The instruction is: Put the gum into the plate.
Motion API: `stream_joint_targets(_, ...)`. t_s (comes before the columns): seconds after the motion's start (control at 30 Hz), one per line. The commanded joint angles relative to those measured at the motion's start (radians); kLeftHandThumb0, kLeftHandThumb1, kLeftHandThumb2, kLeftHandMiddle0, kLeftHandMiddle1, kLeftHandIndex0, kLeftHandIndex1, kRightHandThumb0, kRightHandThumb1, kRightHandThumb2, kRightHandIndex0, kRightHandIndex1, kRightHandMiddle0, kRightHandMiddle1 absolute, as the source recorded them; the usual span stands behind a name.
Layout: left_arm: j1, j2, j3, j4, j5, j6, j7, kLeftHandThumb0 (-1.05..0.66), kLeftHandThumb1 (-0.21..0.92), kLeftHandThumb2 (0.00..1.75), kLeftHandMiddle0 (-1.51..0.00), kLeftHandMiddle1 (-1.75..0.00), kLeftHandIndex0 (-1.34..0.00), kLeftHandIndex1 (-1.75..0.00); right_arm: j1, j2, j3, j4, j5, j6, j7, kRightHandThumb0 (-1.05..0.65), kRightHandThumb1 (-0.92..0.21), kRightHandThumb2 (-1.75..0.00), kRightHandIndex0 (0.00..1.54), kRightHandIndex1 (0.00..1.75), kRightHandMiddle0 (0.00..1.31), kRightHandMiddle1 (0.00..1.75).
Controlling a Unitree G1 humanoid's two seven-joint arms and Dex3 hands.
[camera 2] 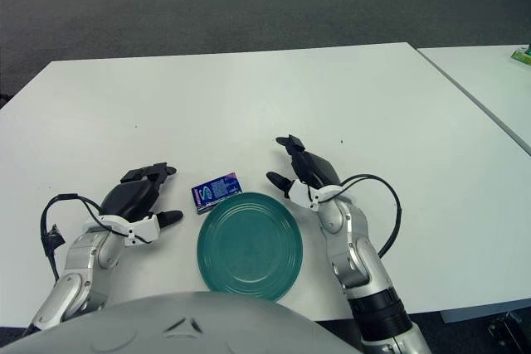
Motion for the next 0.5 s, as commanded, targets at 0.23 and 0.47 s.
stream_joint_targets(0.23, 0.007, 0.029, -0.007, -0.062, 0.017, 0.009, -0.061, -1.05, 0.92, 0.40, -0.18, -0.18, 0.00, -0.78, 0.012, 0.017, -0.031, 0.020, 0.035, 0.022, -0.033, -0.85, -0.92, -0.54, 0.39, 0.59, 0.00, 0.66)
stream_joint_targets(0.47, 0.027, 0.033, -0.019, -0.136, 0.048, 0.035, -0.154, -1.05, 0.92, 0.44, -0.18, -0.18, 0.00, -0.72, 0.012, 0.024, -0.035, 0.029, 0.043, 0.033, -0.046, -0.85, -0.92, -0.53, 0.38, 0.62, 0.00, 0.68)
